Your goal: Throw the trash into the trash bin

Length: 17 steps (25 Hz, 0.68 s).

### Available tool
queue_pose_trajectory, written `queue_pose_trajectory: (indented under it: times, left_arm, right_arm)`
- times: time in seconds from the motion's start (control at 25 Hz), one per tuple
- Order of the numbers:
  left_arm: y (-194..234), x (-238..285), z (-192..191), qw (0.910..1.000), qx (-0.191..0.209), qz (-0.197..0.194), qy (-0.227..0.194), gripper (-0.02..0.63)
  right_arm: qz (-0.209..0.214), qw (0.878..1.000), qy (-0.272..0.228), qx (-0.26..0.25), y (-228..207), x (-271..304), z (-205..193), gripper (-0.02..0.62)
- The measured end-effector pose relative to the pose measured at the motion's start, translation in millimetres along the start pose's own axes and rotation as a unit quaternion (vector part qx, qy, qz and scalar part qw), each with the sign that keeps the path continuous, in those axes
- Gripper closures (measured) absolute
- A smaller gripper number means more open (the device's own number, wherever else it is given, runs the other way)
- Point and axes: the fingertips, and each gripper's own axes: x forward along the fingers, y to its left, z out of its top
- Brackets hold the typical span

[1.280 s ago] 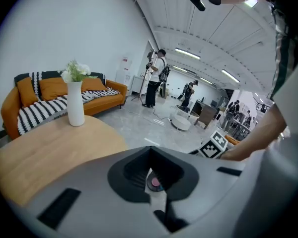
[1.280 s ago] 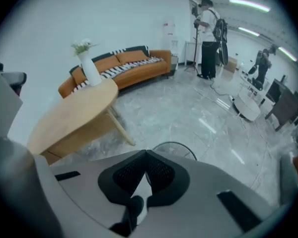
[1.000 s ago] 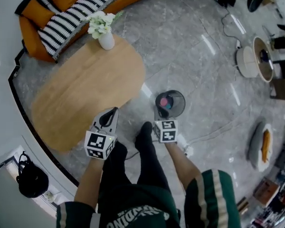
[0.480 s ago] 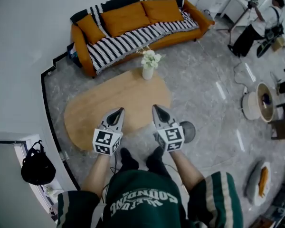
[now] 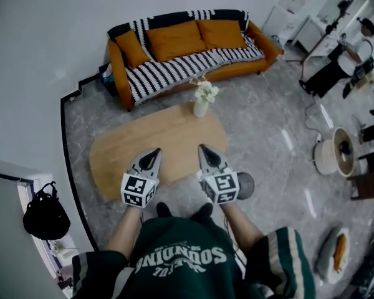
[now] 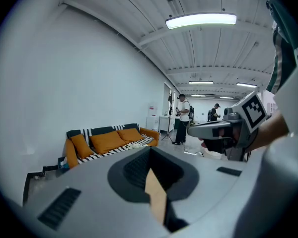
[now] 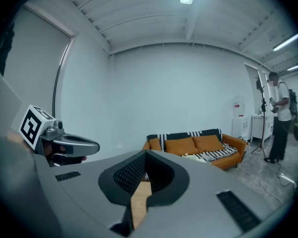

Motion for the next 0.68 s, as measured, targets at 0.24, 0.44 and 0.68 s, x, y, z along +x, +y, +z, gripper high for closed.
queue_pose_trajectory:
  times: [0.24,0.44,0.68]
  left_arm:
    - [11,-8,-2,0.9999,0.005,-0.004,-0.011,0.609]
    - [9,-8,-7,0.9999,0.008,-0.009,-0.009,0.607]
    - [-6,-5,-6,0.9998,0.009,-0.014,-0.009,0.609]
  right_arm:
    - [-0.004,1.0,-0.007,-0.011,10,5,4,0.598]
    - [-0.004,1.0,-0.016,-0.008,14,3,4,0.598]
    - [-0.005,1.0,-0.016,-0.013,8,-10,8,0.598]
